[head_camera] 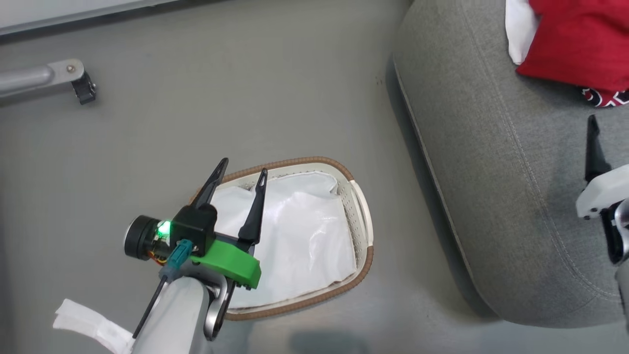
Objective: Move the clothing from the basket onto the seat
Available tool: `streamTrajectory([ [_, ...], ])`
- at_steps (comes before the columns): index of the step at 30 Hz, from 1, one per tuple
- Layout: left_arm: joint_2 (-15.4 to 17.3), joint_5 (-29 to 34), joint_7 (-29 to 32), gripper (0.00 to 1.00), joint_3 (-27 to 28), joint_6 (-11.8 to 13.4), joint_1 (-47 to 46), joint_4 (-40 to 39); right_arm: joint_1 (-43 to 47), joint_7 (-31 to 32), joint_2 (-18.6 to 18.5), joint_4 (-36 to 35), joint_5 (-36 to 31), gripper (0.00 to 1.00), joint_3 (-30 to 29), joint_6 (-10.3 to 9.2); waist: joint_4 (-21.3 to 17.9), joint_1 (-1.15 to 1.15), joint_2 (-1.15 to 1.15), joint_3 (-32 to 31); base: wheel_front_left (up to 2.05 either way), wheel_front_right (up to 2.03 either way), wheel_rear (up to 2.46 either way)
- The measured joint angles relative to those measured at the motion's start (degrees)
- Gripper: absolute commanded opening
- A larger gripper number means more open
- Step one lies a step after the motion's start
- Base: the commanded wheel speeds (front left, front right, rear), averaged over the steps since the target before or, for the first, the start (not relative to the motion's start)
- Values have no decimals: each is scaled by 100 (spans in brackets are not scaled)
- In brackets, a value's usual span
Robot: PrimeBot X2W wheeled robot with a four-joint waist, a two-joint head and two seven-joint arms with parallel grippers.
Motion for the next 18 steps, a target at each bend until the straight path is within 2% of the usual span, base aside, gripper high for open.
streamTrajectory([
  [4, -24, 37, 0, 100, 336, 81, 265, -5, 333, 0, 363, -486, 88, 100, 263, 0, 19, 0, 0, -286, 0, 0, 0],
  [11, -53, 138, -1, 100, 891, 380, 690, -46, 750, 0, 1003, -1256, 278, 100, 678, 0, 188, -1, 0, -717, 0, 0, 0],
  [18, -64, 151, 0, 100, 1430, 591, 1022, 43, 990, 0, 1382, -1642, 310, 100, 761, 0, 463, -1, 0, -1044, 0, 0, 0],
])
